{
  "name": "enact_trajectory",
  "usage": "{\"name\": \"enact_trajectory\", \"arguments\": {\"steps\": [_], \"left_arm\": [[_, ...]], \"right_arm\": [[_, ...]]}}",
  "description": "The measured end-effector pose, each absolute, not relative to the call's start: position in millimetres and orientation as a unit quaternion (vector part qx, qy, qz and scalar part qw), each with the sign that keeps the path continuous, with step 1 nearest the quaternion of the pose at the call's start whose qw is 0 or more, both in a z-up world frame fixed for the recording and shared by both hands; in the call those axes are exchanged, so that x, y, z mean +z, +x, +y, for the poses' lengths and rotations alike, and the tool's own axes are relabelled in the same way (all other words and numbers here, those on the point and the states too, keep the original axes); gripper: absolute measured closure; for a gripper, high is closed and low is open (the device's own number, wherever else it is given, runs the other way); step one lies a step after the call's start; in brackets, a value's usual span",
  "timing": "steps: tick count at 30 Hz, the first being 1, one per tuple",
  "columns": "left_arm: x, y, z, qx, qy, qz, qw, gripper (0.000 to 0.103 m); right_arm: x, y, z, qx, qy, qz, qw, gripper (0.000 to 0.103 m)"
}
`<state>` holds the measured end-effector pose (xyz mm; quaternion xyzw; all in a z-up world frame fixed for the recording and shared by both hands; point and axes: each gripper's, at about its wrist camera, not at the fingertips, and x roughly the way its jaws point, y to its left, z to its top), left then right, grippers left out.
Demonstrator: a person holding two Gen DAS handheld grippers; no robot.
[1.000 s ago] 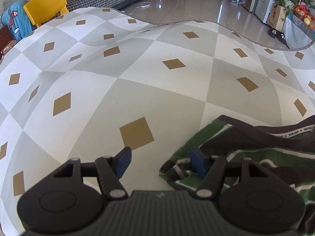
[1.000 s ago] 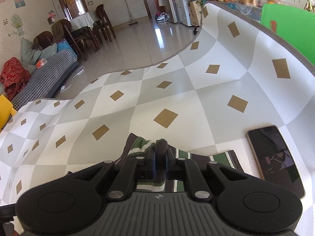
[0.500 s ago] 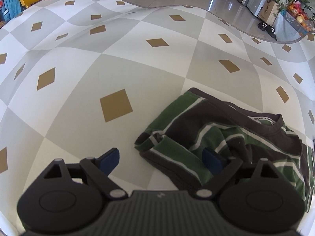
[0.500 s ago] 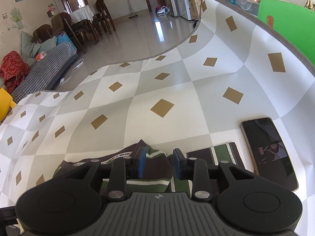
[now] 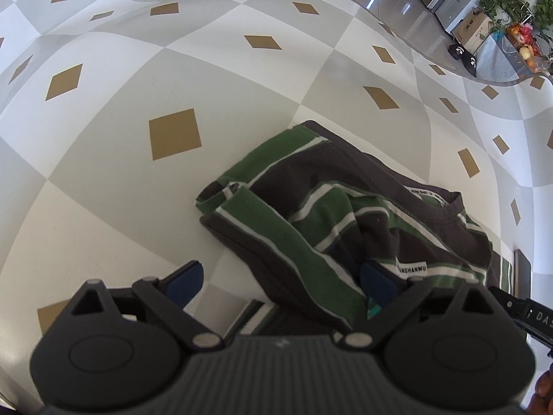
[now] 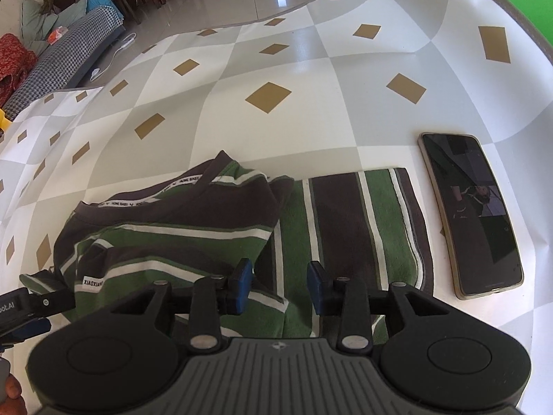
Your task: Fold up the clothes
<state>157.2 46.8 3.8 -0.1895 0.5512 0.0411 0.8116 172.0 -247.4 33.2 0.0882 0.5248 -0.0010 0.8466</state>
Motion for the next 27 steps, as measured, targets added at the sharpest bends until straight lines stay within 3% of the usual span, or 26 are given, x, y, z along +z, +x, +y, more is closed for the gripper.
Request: {"name": "enact_trajectory", "arguments": {"steps": [7, 17, 20, 27], "left_arm": [[-8.6, 161.4, 43.8, 0.052, -0.192, 0.551, 0.811, 0.009], [-5.1, 166.8, 43.7, 0.060, -0.164, 0.526, 0.833, 0.051], [-5.2, 169.1, 46.2, 0.076, -0.141, 0.522, 0.838, 0.055], [-8.4, 179.1, 54.5, 0.122, -0.084, 0.513, 0.846, 0.053]], "right_arm": [[27.7, 174.2, -247.1, -0.002, 0.085, 0.535, 0.841, 0.065], [20.9, 178.0, -249.8, -0.008, 0.092, 0.546, 0.833, 0.063], [19.4, 179.0, -250.1, -0.010, 0.093, 0.548, 0.831, 0.062], [19.6, 181.1, -253.1, -0.011, 0.103, 0.549, 0.829, 0.061]]}}
